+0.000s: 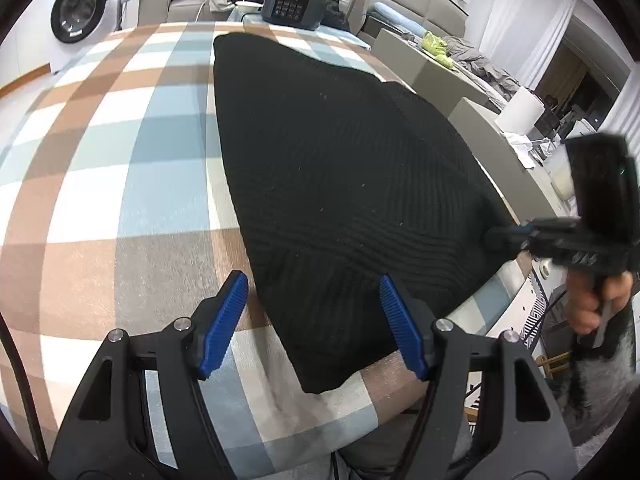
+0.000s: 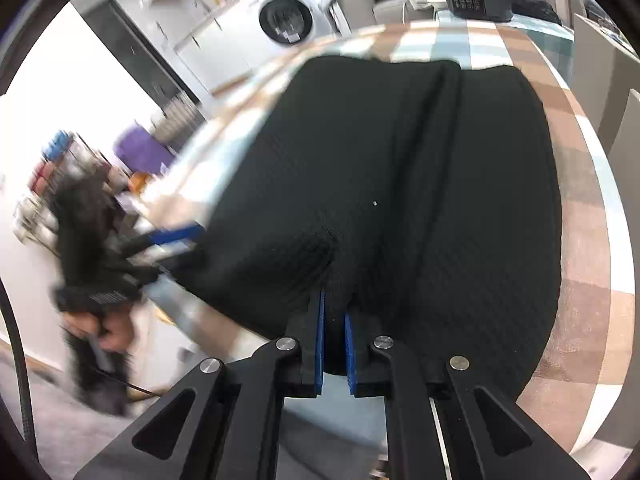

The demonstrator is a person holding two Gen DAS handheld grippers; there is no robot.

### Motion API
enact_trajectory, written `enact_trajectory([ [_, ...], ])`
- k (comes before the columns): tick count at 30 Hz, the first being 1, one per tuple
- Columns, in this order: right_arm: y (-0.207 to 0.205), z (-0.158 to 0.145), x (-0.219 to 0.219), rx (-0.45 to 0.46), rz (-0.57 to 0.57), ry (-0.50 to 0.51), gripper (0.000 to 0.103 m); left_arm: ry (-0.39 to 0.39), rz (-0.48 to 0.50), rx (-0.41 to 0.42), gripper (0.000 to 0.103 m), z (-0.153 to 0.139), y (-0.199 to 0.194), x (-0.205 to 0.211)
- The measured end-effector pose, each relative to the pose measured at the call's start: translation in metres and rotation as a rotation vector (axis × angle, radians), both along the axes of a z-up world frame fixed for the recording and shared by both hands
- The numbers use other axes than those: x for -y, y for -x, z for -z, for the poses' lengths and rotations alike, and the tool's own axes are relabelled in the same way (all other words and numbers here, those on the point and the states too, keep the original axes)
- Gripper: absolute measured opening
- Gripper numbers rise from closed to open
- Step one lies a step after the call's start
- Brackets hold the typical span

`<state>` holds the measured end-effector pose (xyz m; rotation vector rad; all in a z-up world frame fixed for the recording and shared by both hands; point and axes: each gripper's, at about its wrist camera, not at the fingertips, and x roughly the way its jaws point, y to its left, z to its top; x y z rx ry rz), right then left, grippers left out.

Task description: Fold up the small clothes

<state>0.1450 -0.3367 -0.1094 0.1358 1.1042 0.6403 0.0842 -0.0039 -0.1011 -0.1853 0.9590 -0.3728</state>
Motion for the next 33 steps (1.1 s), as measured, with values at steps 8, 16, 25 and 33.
enact_trajectory([
  [8,-0.005,0.02,0.023,-0.072,0.088,0.0,0.014,0.041,-0.004,0.074,0.066,-0.023,0.002,0.002],
  [16,-0.042,0.018,0.048,-0.016,0.267,-0.15,0.04,0.02,0.102,0.063,0.066,-0.008,-0.007,0.044],
  [25,-0.102,0.032,0.034,-0.049,0.234,-0.201,0.042,-0.03,0.13,0.056,0.066,-0.005,0.005,0.047],
  [33,-0.129,0.024,0.002,0.028,0.185,-0.025,0.012,0.021,0.056,0.054,0.066,-0.012,0.003,0.019],
])
